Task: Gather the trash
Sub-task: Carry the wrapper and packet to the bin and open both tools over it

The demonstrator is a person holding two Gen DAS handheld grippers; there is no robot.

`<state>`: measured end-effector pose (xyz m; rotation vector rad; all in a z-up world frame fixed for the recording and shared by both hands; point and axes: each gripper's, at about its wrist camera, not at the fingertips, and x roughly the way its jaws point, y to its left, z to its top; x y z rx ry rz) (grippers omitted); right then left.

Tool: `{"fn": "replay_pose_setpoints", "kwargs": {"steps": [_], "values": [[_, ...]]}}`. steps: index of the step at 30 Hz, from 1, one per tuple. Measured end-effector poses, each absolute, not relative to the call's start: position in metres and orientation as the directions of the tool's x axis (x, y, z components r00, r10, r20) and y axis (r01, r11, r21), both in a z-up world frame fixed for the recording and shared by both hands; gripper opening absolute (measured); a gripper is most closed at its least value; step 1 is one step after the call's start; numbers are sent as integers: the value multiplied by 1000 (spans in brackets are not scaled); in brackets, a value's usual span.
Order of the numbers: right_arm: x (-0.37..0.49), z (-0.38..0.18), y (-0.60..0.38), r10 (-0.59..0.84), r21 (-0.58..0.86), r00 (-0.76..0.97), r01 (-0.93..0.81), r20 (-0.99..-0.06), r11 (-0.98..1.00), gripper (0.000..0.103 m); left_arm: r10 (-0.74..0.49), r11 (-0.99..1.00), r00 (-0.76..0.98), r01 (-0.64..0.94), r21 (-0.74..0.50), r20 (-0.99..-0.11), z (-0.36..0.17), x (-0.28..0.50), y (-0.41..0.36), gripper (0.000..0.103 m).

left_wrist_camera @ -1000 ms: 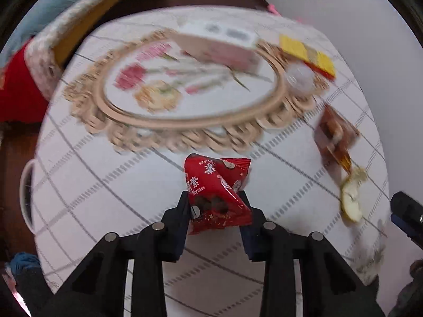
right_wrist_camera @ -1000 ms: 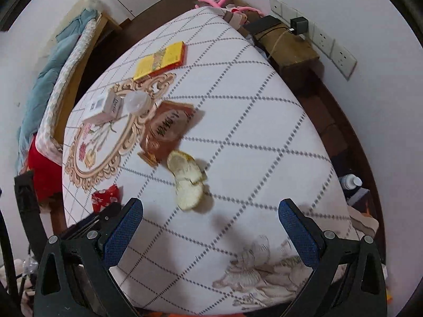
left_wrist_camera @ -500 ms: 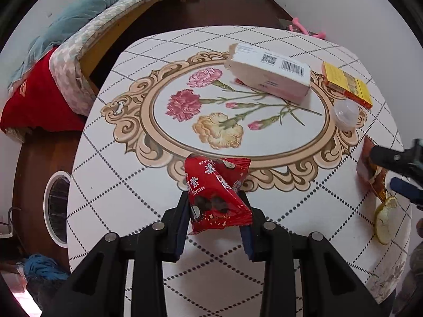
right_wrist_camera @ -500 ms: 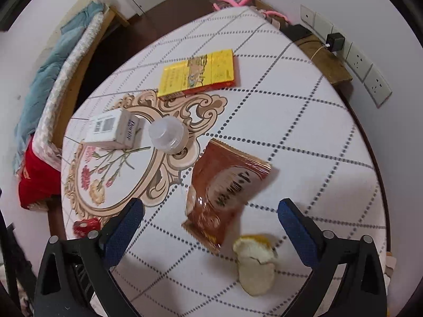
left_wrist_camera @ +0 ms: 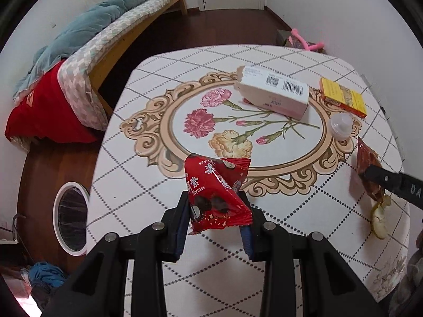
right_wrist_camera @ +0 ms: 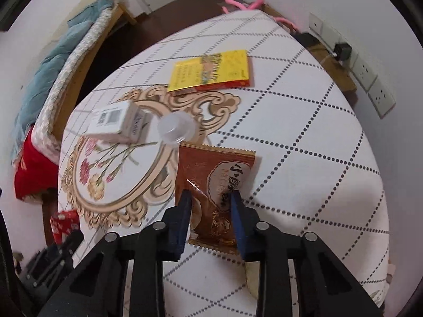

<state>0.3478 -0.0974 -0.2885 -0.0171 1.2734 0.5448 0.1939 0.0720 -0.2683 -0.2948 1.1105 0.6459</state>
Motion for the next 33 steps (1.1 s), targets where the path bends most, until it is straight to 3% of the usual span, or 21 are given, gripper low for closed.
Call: {"fn": "replay_pose_setpoints", "kwargs": {"steps": [5,16,26,33], "values": [[324,-264,-103,432,308,202,-452,-879,837,25,346,780,316,-620,83,-884,-249,176,72,30],[259,-195,-76,570,376,180,-589,-802,716,25,390,728,362,-684,44,-847,-194,113,103,30],[177,-148,36,667,415,45,-751,-744,513,25,496,623,343,-781,51,-798,-146,25,174,30],[112,-160,144,645,429,-85,-811,-759,398,25,534,504,254,-861,63,-806,-158,-46,251,30]]}}
